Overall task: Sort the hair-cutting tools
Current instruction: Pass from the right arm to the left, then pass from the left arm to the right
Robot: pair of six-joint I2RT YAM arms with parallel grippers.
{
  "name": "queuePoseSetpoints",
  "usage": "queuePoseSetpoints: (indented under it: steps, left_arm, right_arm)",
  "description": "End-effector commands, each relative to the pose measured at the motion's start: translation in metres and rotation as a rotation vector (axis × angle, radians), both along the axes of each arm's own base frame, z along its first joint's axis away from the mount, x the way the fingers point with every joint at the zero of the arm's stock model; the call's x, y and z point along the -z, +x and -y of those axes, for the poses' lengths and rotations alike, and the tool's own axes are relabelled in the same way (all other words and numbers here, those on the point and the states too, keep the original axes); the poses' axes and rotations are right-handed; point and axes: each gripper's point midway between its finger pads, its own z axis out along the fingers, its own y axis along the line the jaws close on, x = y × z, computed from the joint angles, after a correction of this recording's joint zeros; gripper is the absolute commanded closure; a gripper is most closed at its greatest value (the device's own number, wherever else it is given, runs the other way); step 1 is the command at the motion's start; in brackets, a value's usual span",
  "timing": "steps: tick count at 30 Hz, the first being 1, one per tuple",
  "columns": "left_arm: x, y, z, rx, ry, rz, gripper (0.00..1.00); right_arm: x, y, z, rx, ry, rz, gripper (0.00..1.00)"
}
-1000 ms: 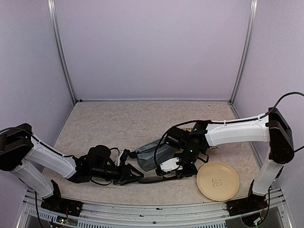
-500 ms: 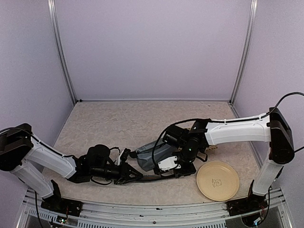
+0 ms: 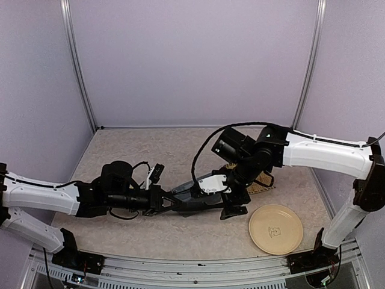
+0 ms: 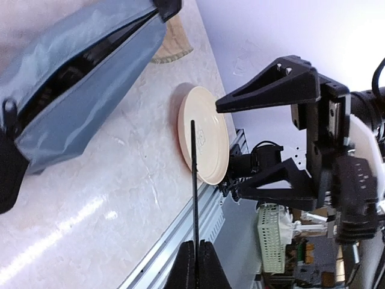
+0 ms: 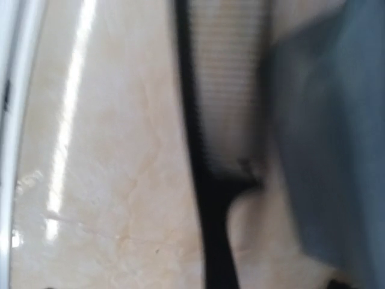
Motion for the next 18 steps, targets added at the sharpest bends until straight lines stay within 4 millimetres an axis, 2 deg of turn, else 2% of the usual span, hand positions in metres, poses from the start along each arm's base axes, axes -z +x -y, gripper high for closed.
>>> queuePoseSetpoints:
  steps: [1,3,5,9,14,16,18]
  left_arm:
    - [-0.037,0.014,-0.013,0.010,0.157,0.250,1.00]
    - [-0.052,0.021,-0.021,0.005,0.217,0.348,1.00]
    - [-0.067,0.023,-0.023,0.033,0.251,0.438,1.00]
    - [-0.089,0.016,-0.020,0.133,0.257,0.603,1.00]
    - [-0.098,0.015,-0.012,0.210,0.260,0.728,1.00]
    - [-0.100,0.015,-0.009,0.228,0.253,0.750,1.00]
    - [-0.103,0.015,-0.007,0.230,0.235,0.765,1.00]
  right_arm:
    - [-0.083,0.001,-0.002,0.033,0.238,-0.028,0.00]
    - [-0.101,0.022,0.003,0.105,0.333,-0.034,0.00]
    - [-0.110,0.036,0.014,0.119,0.421,-0.069,0.00]
    - [-0.124,0.042,0.036,0.099,0.581,-0.266,0.00]
    - [-0.113,0.042,0.035,0.095,0.596,-0.372,0.01]
    - [-0.110,0.043,0.033,0.096,0.605,-0.380,0.06]
    - [-0.104,0.044,0.032,0.104,0.598,-0.396,0.16]
